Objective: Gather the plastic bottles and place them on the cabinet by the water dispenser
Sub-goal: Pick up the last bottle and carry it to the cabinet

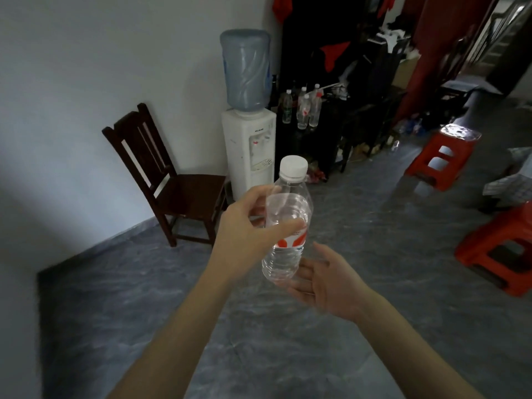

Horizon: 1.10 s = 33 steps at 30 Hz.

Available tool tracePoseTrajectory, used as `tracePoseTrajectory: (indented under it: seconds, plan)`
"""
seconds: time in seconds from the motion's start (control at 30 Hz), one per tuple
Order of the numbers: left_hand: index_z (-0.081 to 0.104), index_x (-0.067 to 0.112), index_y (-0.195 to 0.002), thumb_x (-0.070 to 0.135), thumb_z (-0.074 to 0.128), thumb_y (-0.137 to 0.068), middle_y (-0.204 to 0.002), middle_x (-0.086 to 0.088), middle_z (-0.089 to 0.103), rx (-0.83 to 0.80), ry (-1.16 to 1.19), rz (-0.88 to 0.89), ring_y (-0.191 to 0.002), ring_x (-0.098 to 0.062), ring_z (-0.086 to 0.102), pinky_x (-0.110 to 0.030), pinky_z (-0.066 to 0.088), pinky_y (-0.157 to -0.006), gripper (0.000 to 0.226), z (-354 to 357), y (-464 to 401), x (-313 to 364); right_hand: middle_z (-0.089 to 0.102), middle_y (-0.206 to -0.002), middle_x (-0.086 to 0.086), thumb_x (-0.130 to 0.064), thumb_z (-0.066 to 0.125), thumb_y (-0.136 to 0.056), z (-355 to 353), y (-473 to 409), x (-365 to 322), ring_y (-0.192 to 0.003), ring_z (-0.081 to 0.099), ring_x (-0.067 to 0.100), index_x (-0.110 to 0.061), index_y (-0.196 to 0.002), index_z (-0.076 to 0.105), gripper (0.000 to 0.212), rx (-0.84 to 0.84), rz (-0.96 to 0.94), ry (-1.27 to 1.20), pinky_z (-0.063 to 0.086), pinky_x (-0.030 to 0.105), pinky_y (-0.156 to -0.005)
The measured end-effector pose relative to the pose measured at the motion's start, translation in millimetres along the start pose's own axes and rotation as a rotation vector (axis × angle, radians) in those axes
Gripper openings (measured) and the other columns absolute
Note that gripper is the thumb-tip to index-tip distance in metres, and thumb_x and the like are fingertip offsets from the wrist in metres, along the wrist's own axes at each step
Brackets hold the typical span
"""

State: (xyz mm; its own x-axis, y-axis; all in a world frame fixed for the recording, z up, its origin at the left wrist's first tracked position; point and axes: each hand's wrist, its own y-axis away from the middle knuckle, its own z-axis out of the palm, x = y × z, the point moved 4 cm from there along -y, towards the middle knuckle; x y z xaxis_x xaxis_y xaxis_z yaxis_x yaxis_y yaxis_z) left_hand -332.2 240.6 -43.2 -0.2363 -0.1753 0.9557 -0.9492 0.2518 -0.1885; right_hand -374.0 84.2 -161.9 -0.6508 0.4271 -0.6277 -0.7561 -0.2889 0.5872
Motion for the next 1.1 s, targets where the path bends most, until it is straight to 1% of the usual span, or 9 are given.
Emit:
tracePoseTrajectory:
  seconds: [0.07, 0.17, 0.27, 0.4, 0.53, 0.67, 0.83, 1.0, 1.1]
  plan:
    - [0.066, 0.033, -0.120, 0.045, 0.088, -0.062, -0.112, 0.014, 0.073, -0.015, -0.006, -0.010, -0.105, -0.003, 0.069, -0.033, 0.057, -0.095, 0.063, 10.0, -31.5, -5.1, 0.069, -0.124, 0.012, -0.054, 0.032, -0.099, -11.9, -15.6, -23.1, -0.105, 0.070, 0.027, -0.006, -0.133, 0.058, 0.065, 0.016, -0.008, 0.017, 0.056, 0.033, -0.077]
    - [0.066, 0.034, -0.119, 0.044, 0.088, -0.064, -0.110, 0.014, 0.073, -0.040, -0.027, -0.015, -0.103, -0.003, 0.069, -0.026, 0.056, -0.089, 0.060, 23.1, -79.8, -14.2, 0.069, -0.126, 0.011, -0.055, 0.032, -0.099, -30.1, -43.8, -58.1, -0.112, 0.067, 0.028, -0.007, -0.133, 0.059, 0.065, 0.033, -0.019, 0.036, 0.054, 0.034, -0.084]
    - [0.066, 0.034, -0.119, 0.034, 0.089, -0.070, -0.111, 0.014, 0.073, -0.062, -0.023, -0.020, -0.105, -0.004, 0.068, -0.026, 0.057, -0.090, 0.053, 31.4, -130.3, -27.5, 0.069, -0.126, 0.011, -0.056, 0.031, -0.098, -46.5, -77.2, -96.0, -0.107, 0.069, 0.026, -0.007, -0.133, 0.058, 0.066, 0.045, -0.026, 0.033, 0.051, 0.034, -0.085]
    - [0.066, 0.035, -0.117, 0.049, 0.084, -0.060, -0.111, 0.014, 0.073, -0.029, 0.019, -0.012, -0.106, -0.006, 0.069, -0.034, 0.058, -0.093, 0.061, 34.2, -205.2, -52.3, 0.069, -0.125, 0.011, -0.055, 0.031, -0.099, -63.1, -130.0, -150.9, -0.105, 0.070, 0.027, -0.007, -0.134, 0.056, 0.064, 0.053, -0.042, 0.018, 0.051, 0.036, -0.087]
    - [0.066, 0.034, -0.117, 0.052, 0.082, -0.058, -0.113, 0.013, 0.072, -0.059, 0.021, -0.004, -0.108, -0.007, 0.068, -0.039, 0.056, -0.096, 0.064, 34.6, -286.6, -72.3, 0.070, -0.123, 0.010, -0.054, 0.032, -0.099, -71.1, -184.6, -210.7, -0.102, 0.071, 0.025, -0.008, -0.132, 0.057, 0.063, 0.087, -0.043, 0.022, 0.051, 0.035, -0.085]
    - [0.065, 0.034, -0.120, 0.051, 0.085, -0.061, -0.113, 0.014, 0.072, -0.115, -0.014, 0.012, -0.108, -0.003, 0.067, -0.032, 0.056, -0.095, 0.064, 39.3, -364.2, -78.8, 0.072, -0.120, 0.009, -0.054, 0.034, -0.098, -80.6, -227.8, -265.3, -0.099, 0.072, 0.024, -0.009, -0.130, 0.059, 0.061, 0.120, -0.057, 0.024, 0.050, 0.035, -0.081]
    - [0.066, 0.026, -0.120, 0.029, 0.091, -0.071, -0.111, 0.009, 0.073, -0.177, -0.011, 0.020, -0.105, -0.003, 0.068, -0.025, 0.055, -0.090, 0.056, 53.5, -444.8, -87.7, 0.072, -0.118, 0.011, -0.053, 0.035, -0.099, -103.6, -267.9, -323.8, -0.097, 0.072, 0.025, -0.007, -0.127, 0.062, 0.061, 0.147, -0.079, -0.009, 0.050, 0.036, -0.086]
    - [0.066, 0.029, -0.118, 0.027, 0.091, -0.070, -0.108, 0.012, 0.073, -0.208, -0.033, 0.032, -0.102, 0.000, 0.068, -0.020, 0.055, -0.087, 0.054, 75.8, -516.6, -104.0, 0.073, -0.116, 0.011, -0.053, 0.036, -0.099, -130.1, -312.7, -374.9, -0.098, 0.072, 0.025, -0.006, -0.127, 0.062, 0.061, 0.174, -0.069, -0.023, 0.050, 0.035, -0.087]
    - [0.067, 0.033, -0.117, 0.038, 0.090, -0.064, -0.107, 0.014, 0.074, -0.228, -0.041, 0.054, -0.103, 0.000, 0.068, -0.020, 0.055, -0.086, 0.058, 93.5, -565.9, -107.8, 0.072, -0.119, 0.012, -0.054, 0.037, -0.098, -145.8, -339.7, -412.9, -0.105, 0.070, 0.029, -0.006, -0.125, 0.063, 0.061, 0.164, -0.076, -0.015, 0.051, 0.034, -0.083]
